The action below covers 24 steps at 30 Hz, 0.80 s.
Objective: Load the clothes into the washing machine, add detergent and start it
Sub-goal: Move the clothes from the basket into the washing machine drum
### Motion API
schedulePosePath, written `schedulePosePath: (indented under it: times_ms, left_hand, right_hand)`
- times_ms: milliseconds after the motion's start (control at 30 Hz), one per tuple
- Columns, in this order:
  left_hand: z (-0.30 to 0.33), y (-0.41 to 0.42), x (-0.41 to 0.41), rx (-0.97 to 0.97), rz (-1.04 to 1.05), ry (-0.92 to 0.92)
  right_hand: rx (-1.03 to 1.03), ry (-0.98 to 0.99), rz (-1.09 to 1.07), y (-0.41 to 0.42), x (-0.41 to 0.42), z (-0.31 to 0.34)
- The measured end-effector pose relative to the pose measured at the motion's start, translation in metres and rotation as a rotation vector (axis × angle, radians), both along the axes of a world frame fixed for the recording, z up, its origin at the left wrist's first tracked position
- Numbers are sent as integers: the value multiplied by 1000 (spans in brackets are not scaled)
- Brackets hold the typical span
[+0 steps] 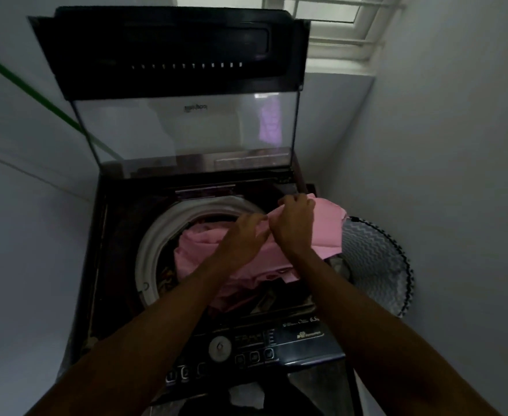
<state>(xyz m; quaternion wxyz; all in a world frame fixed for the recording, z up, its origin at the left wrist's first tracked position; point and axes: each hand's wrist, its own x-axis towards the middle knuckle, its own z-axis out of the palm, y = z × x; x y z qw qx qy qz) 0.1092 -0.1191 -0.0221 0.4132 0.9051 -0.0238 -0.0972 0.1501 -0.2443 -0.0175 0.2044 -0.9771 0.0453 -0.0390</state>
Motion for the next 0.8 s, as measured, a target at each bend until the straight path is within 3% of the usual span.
schedulePosePath:
  times_ms: [67,133,267,333,400,567,667,800]
  left_hand:
    - [4,-17,1,-1,-65,-21]
    - [4,-33,2,-9,-89,-42]
    - [-4,-57,5,25,-109,-99]
    - [-1,-65,7,42,-142,28]
    - [-7,-67,9,63,-162,85]
    - [-8,-57,6,36,-152,-32]
    - [-4,-39,2,-106,-153,-122]
    - [-1,-14,-6,-73,4,-169]
  right_hand:
    - [-123,-20,-105,-12,2,5]
    - [-125,104,-196,-28,7,0]
    - [210,333,-267,-65,9,-18]
    - [278,382,-223,-73,6,-21]
    - [174,311,-194,-72,2,-20]
    - [-65,98,-132,-52,1,-8]
    - [-14,9,-23,-32,4,-2]
    - [108,-34,107,7,4,0]
